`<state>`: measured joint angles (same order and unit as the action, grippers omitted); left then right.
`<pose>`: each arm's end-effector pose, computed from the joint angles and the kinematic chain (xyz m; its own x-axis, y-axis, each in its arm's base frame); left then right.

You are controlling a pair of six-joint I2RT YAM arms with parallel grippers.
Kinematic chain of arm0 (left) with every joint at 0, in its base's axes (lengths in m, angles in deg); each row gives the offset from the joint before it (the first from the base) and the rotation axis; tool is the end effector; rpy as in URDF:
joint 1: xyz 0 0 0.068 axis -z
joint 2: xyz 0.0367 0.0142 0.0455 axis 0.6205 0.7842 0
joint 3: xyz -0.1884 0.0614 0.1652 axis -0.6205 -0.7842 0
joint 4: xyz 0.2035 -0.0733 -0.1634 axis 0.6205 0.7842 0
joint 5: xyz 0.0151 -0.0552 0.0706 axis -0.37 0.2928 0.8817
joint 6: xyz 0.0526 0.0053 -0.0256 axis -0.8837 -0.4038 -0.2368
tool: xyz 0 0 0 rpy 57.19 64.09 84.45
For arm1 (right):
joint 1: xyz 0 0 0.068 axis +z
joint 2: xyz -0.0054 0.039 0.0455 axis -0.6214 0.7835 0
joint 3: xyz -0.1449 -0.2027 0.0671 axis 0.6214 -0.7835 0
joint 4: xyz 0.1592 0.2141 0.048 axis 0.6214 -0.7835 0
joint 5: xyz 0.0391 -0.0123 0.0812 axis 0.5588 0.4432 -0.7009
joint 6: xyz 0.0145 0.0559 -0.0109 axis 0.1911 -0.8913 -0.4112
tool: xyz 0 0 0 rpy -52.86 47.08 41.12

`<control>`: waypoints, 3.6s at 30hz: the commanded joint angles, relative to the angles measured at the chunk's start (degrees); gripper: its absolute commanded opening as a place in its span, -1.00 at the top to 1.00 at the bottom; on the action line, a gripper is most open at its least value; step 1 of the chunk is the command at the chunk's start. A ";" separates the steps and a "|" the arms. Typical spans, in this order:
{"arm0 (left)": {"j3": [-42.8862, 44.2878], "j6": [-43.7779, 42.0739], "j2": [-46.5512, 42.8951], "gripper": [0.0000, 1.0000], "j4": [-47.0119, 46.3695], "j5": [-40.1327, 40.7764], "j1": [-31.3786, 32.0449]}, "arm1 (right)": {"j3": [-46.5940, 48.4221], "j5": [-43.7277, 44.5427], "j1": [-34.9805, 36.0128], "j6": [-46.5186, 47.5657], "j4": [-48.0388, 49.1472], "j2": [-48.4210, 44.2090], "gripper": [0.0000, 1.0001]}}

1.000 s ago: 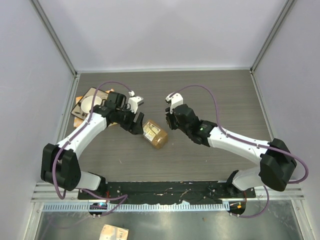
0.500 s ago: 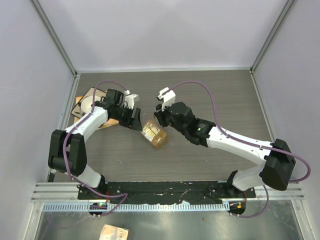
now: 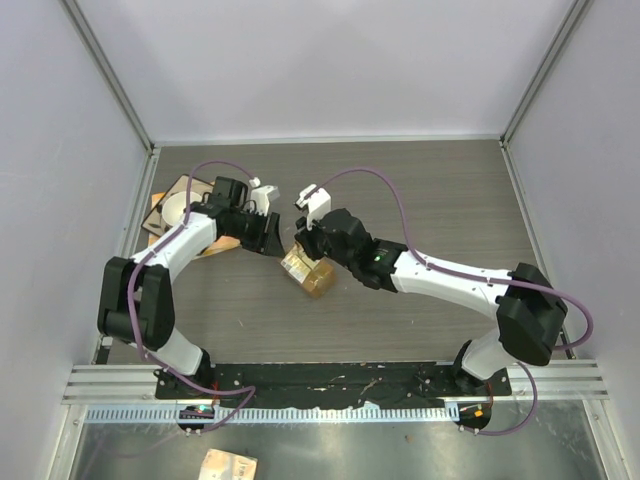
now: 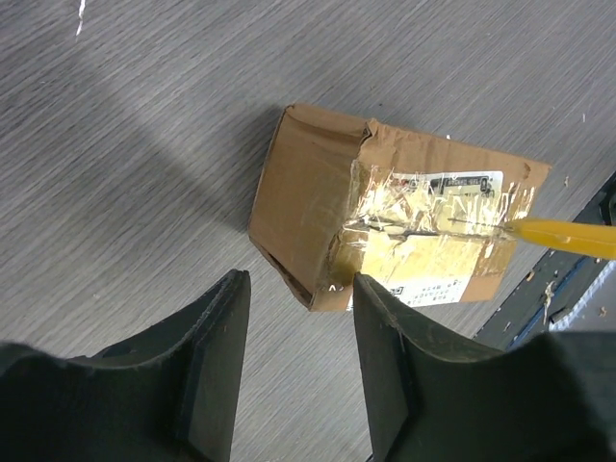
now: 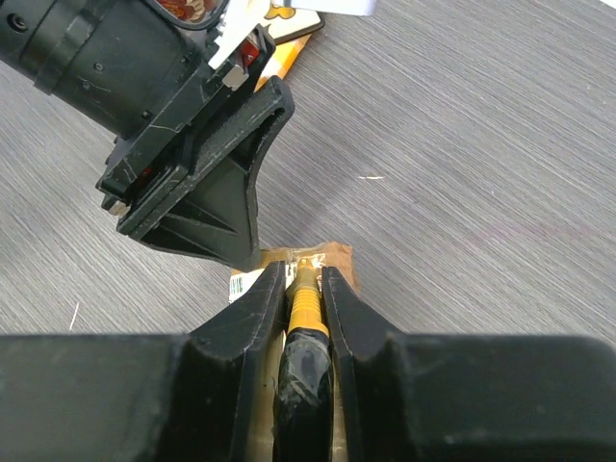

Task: Unpack the express box

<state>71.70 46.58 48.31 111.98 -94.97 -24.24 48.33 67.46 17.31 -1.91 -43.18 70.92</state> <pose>0.3107 -0.1033 0.1990 -0.8396 0.2180 -0.4975 0.4815 0.7226 -0.4960 0.2160 0.3005 0.2670 -0.2558 -0.2212 -0.9411 -0.6704 0.7420 0.0078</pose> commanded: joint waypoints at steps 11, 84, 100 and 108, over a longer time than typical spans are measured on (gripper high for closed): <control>-0.21 -0.32 1.54 0.10 -1.47 -0.41 -0.31 | 3.92 -2.38 0.35 0.44 6.34 2.64 0.99; -0.30 8.03 -2.32 1.00 -6.92 14.62 5.66 | -3.38 12.20 12.83 -10.71 -14.92 -4.30 0.99; 3.65 6.19 -2.77 0.74 -1.75 8.91 5.84 | -7.07 17.22 16.61 -18.45 -19.85 -4.91 0.99; 8.75 3.64 -1.54 0.21 4.77 -7.88 5.75 | -5.58 18.01 16.61 -15.03 -18.00 -5.35 0.98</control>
<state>76.63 52.26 47.19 112.71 -92.94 -18.28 42.36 84.35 33.52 -18.30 -59.28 66.68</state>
